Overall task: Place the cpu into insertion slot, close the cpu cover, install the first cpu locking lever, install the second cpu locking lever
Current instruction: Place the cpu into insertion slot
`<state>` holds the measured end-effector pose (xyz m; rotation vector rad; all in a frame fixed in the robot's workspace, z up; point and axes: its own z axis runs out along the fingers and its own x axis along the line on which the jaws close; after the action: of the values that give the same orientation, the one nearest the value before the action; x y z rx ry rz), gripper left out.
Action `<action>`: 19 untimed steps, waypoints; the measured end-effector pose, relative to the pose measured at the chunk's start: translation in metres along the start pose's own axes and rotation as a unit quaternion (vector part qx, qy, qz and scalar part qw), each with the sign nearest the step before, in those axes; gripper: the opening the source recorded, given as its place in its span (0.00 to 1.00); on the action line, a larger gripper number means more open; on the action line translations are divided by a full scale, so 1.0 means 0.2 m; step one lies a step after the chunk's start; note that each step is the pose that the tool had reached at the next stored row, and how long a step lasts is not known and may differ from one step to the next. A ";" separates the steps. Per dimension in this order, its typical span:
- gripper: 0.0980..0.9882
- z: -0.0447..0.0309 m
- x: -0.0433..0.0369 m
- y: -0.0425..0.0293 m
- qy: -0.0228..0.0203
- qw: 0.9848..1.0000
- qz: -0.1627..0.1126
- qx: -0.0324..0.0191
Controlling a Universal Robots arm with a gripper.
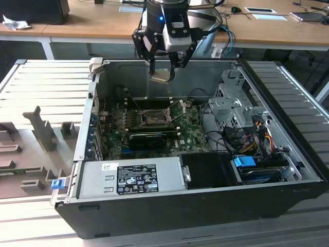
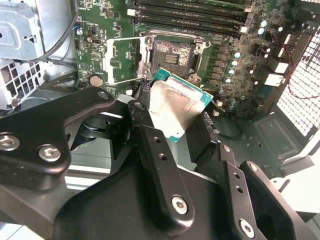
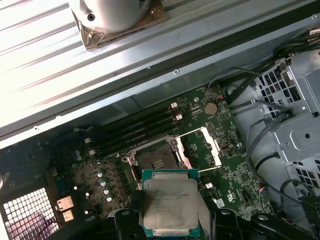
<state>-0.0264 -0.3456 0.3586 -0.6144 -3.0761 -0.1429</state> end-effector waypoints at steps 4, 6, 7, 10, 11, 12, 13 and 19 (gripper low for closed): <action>0.48 0.003 0.000 0.000 -0.001 1.000 0.009 0.000; 0.48 0.005 0.000 0.000 -0.001 1.000 0.014 0.000; 0.48 0.006 0.000 -0.001 -0.002 1.000 0.017 0.000; 0.48 0.009 0.000 -0.001 -0.002 1.000 0.024 0.000; 0.48 0.010 0.000 -0.001 -0.002 1.000 0.025 0.000; 0.48 0.010 0.000 -0.001 -0.002 1.000 0.026 0.000; 0.48 0.011 0.000 -0.001 -0.002 1.000 0.028 -0.001; 0.48 0.018 0.000 -0.002 -0.004 0.999 0.045 -0.001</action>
<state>-0.0264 -0.3456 0.3551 -0.7552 -3.0489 -0.1429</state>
